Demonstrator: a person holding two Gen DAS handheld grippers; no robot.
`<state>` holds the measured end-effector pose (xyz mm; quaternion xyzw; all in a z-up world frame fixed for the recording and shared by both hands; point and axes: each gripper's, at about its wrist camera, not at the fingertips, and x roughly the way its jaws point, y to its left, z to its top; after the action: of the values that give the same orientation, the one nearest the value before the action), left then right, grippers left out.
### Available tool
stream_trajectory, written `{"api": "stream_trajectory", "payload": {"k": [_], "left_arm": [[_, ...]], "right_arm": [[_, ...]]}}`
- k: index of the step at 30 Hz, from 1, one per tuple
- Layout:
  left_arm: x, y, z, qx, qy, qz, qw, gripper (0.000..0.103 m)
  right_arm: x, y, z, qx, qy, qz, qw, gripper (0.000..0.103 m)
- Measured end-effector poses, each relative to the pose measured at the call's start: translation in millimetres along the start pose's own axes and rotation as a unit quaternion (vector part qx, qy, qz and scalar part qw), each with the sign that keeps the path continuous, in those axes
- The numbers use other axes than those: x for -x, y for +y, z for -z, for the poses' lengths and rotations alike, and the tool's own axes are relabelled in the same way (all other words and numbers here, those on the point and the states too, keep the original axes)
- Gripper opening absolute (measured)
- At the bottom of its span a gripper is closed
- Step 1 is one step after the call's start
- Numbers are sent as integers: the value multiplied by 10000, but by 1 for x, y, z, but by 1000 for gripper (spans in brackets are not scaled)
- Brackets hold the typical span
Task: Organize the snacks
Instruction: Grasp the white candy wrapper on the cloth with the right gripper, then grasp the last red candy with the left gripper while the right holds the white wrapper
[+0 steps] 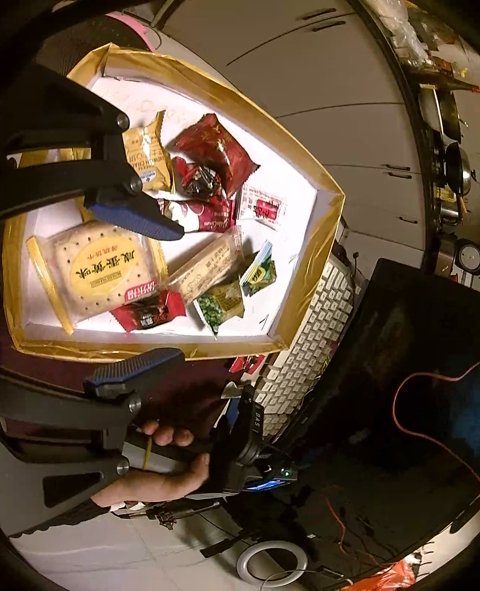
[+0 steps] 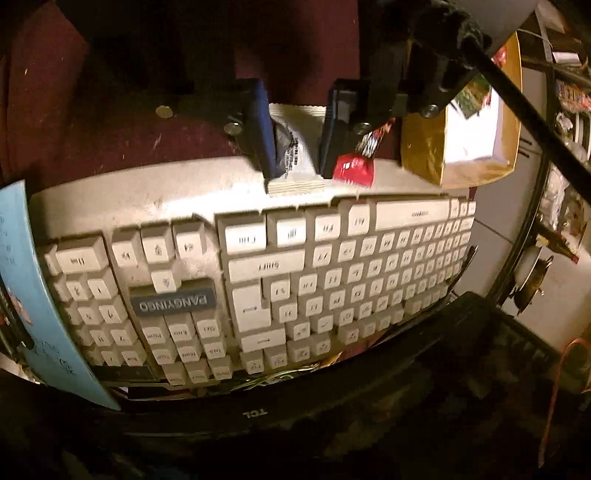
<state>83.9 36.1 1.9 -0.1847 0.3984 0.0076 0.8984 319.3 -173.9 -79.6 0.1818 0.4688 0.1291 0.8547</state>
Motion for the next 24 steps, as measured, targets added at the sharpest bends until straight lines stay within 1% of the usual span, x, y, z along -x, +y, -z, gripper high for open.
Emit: {"api": "stream_trajectory", "payload": {"k": [2, 6, 9, 12, 14, 16, 18, 19, 21, 22, 24], "left_arm": [[1, -6, -1, -84, 6, 17, 10000, 61], [-2, -24, -8, -341, 83, 111, 9993, 61], [-11, -50, -14, -739, 212, 216, 9968, 61], [-35, -78, -21, -1142, 467, 316, 9919, 61], [-55, -91, -27, -1292, 633, 326, 9891, 61], [-75, -102, -36, -1371, 797, 239, 9871, 61], [-95, -113, -47, -1418, 929, 218, 9853, 61], [-101, -117, -51, -1442, 929, 170, 9850, 61], [-116, -125, -60, -1578, 822, -84, 9840, 61], [-124, -129, -65, -1641, 866, -154, 9825, 61], [-139, -135, -72, -1770, 1031, -210, 9786, 60]], "right_arm": [[13, -7, 13, -62, -18, -191, 9998, 17], [46, -27, 41, -113, -249, -589, 9979, 16], [66, -54, 61, -305, -371, -860, 9951, 16], [78, -74, 72, -549, -610, -973, 9919, 16], [81, -90, 80, -801, -749, -1142, 9874, 16], [82, -96, 84, -895, -880, -1175, 9851, 16], [84, -97, 90, -833, -960, -1192, 9847, 16], [81, -97, 88, -835, -919, -1270, 9841, 16], [80, -102, 88, -921, -880, -1402, 9819, 16], [82, -103, 87, -891, -973, -1376, 9817, 16], [82, -98, 86, -776, -1011, -1297, 9833, 16]]}}
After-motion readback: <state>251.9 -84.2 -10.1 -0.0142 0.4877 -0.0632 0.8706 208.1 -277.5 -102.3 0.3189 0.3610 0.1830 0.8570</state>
